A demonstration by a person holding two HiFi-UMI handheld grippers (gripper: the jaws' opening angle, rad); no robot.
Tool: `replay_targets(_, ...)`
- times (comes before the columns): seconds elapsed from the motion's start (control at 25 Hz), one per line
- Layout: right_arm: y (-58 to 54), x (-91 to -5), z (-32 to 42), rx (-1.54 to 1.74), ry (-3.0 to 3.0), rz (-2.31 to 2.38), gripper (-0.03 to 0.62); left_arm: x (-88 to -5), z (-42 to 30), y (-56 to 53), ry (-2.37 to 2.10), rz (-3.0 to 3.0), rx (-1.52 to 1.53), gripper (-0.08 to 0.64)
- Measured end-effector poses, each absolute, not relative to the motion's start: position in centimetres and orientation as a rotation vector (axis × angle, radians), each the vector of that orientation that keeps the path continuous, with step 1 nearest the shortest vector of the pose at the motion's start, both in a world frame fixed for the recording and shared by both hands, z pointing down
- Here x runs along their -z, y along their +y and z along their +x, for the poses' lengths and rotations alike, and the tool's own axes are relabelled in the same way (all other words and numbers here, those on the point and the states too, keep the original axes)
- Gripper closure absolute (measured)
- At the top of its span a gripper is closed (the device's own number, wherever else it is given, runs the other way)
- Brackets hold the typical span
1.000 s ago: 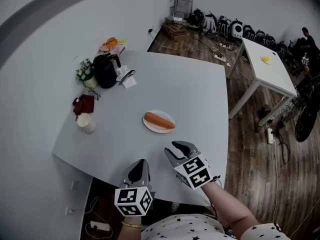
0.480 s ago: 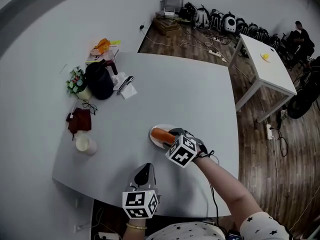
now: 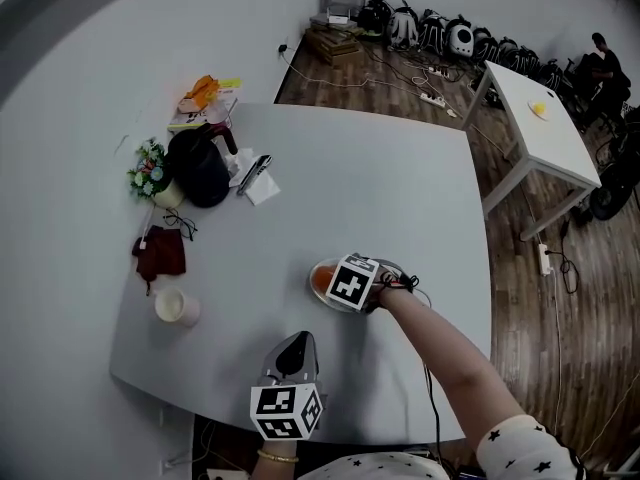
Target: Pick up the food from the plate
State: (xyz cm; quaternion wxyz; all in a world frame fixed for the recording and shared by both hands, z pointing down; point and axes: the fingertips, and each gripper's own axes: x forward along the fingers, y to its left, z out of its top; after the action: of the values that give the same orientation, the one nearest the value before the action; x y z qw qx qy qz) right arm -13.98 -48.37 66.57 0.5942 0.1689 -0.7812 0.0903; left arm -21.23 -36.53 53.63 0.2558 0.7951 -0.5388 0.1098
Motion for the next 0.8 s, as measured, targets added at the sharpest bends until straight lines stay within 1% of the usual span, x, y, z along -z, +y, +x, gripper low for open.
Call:
replay_targets(0.12, -48.5, -66.5, -14.2, -0.22, -1.835, 0.396, 0.373, -53.6, -20.9, -36.6, -1.446, 2.167, -0.302, 0.552)
replay_targets(0.32, -48.0, -64.8, -13.7, -0.167, -1.931, 0.53, 0.374, -52.9, -20.0, -36.0, -1.433, 2.193, -0.304, 0.552)
replay_targets(0.56, -44.7, -57.5, -12.7, -0.117, -2.245, 0.796, 0.374, -51.1, -19.0, -34.7, -1.482, 2.223, -0.258, 0.552)
replay_targets(0.8, -37.3, -51.1, -9.8, -0.171, -2.451, 1.098, 0.374, -48.9, -17.3, -32.7, -1.556, 2.26, -0.199, 0.552)
